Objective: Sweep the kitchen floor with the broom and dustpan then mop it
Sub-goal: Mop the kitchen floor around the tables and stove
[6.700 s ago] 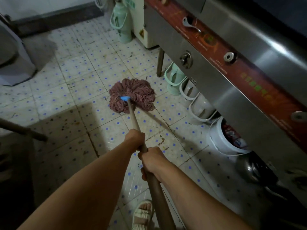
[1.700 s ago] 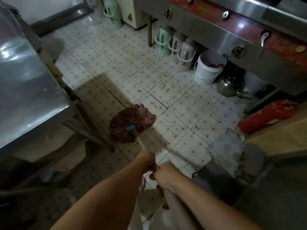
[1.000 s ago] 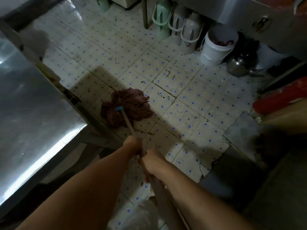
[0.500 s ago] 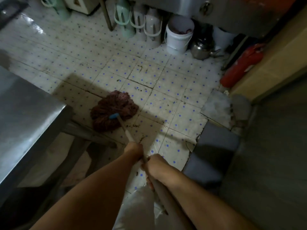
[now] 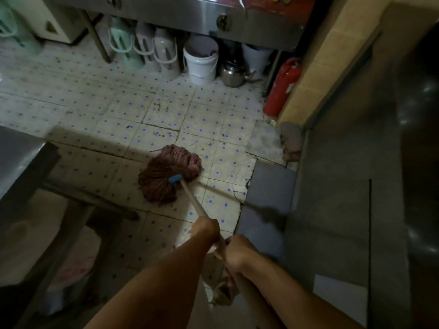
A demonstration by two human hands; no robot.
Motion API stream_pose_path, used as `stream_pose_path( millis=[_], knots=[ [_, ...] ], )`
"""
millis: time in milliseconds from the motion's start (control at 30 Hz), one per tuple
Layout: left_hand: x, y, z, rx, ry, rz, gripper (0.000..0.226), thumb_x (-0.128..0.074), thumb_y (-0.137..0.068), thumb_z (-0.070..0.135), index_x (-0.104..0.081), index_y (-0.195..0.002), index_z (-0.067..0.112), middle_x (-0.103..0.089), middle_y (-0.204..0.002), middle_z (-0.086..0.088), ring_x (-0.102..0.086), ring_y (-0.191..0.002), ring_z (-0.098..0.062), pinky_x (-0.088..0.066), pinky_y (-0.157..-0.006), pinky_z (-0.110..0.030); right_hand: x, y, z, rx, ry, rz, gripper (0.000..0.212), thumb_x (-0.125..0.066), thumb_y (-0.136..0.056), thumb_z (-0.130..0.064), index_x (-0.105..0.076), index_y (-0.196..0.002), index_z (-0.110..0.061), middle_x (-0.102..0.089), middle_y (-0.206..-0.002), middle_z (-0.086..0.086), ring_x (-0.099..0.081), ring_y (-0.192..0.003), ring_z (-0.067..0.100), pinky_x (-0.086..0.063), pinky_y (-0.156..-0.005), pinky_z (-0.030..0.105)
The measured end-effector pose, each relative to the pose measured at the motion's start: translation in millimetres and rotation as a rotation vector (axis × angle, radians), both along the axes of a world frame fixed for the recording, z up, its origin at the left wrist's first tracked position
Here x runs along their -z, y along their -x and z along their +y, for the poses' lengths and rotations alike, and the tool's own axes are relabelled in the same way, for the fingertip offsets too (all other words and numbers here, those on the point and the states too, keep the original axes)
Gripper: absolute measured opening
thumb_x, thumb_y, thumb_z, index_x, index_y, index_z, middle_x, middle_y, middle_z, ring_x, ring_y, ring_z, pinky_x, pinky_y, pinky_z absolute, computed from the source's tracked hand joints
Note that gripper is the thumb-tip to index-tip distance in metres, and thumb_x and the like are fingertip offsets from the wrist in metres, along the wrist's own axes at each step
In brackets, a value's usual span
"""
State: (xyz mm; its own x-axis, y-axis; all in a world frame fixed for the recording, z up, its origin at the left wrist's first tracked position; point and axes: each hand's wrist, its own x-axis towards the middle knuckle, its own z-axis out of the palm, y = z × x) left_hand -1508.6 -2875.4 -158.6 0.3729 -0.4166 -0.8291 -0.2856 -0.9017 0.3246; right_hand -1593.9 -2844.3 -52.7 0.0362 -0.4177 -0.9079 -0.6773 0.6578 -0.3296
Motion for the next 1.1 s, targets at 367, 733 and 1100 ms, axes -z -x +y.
stream_pose_path(
  millis=[367, 733, 1100],
  knots=[
    [5.6, -21.1, -27.5, -0.031, 0.052, -0.003, 0.033, -0.053, -0.091, 0.018, -0.058, -0.114, -0.005, -0.063, -0.113, -0.019, -0.063, -0.099, -0.03, -0.053, -0.079, -0.035, 12.2, -19.3, -25.8, 0.005, 0.0, -0.029, 0.018, -0.061, -0.089, -0.017, -0.061, -0.107, -0.011, -0.061, -0.07, 0.004, -0.055, -0.046, 0.012, -0.049, -0.044, 0.022],
    [14.8, -154.8, -60.8, -0.136, -0.014, -0.178, 0.042, -0.053, -0.093, 0.024, -0.052, -0.124, -0.004, -0.059, -0.12, -0.02, -0.06, -0.107, -0.033, -0.052, -0.087, -0.035, 31.1, -134.8, -75.2, -0.134, -0.064, -0.228, 0.025, -0.052, -0.092, -0.011, -0.052, -0.117, -0.01, -0.058, -0.069, 0.007, -0.056, -0.052, 0.016, -0.055, -0.065, 0.034],
    [29.4, -177.4, -125.6, -0.206, -0.047, -0.166, 0.045, -0.052, -0.092, 0.024, -0.051, -0.125, -0.008, -0.057, -0.123, -0.024, -0.058, -0.108, -0.037, -0.05, -0.085, -0.038, 31.7, -152.7, -142.5, -0.165, 0.027, -0.195, 0.038, -0.052, -0.095, -0.012, -0.047, -0.132, -0.008, -0.056, -0.075, 0.002, -0.057, -0.052, 0.014, -0.053, -0.053, 0.024]
  ],
)
